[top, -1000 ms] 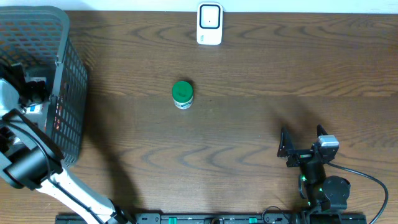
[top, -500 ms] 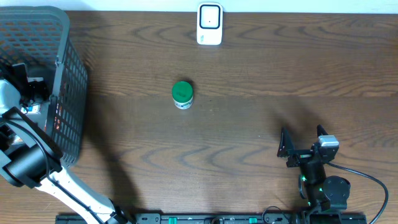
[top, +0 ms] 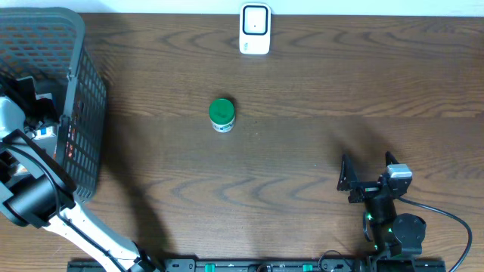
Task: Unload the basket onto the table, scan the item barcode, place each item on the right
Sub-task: 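Move the left gripper back into the grey basket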
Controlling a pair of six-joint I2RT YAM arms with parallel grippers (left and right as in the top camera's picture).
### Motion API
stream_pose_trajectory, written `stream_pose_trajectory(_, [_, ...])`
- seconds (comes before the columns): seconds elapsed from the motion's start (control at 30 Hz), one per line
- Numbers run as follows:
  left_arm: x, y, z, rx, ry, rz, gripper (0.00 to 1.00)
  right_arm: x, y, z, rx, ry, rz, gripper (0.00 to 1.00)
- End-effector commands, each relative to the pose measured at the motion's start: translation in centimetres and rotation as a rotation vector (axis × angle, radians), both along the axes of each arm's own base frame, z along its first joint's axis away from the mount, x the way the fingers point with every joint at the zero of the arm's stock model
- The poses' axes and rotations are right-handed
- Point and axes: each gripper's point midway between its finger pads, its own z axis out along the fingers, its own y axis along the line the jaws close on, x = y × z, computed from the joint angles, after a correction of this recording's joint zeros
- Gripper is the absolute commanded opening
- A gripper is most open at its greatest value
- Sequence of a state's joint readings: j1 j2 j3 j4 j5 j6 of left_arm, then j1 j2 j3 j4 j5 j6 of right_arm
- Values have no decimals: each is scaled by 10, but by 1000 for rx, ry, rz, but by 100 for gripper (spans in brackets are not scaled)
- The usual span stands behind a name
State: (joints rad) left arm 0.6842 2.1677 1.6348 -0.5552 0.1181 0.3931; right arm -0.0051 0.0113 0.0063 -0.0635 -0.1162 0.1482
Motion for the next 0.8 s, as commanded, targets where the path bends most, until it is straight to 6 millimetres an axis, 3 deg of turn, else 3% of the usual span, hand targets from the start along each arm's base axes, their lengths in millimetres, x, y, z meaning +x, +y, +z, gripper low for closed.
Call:
stream_pose_trajectory(0.0, [-3, -7, -14, -40, 23, 10, 59, 0, 2, -1, -14, 1, 11, 99])
stream_pose_trajectory(0.17, [-4, -12, -12, -51, 31, 17, 59, 0, 2, -1, -14, 1, 11, 99])
stream_pose_trajectory(0.3, [-1, -11, 7, -32, -4, 29, 59, 0, 2, -1, -14, 1, 11, 99])
stream_pose_trajectory(0.43, [2, -8, 42, 10, -62, 34, 59, 0, 2, -1, -14, 1, 11, 99])
stream_pose_trajectory(0.77, [-1, -12, 152, 110, -262, 98, 59, 0, 2, -1, -14, 1, 11, 99])
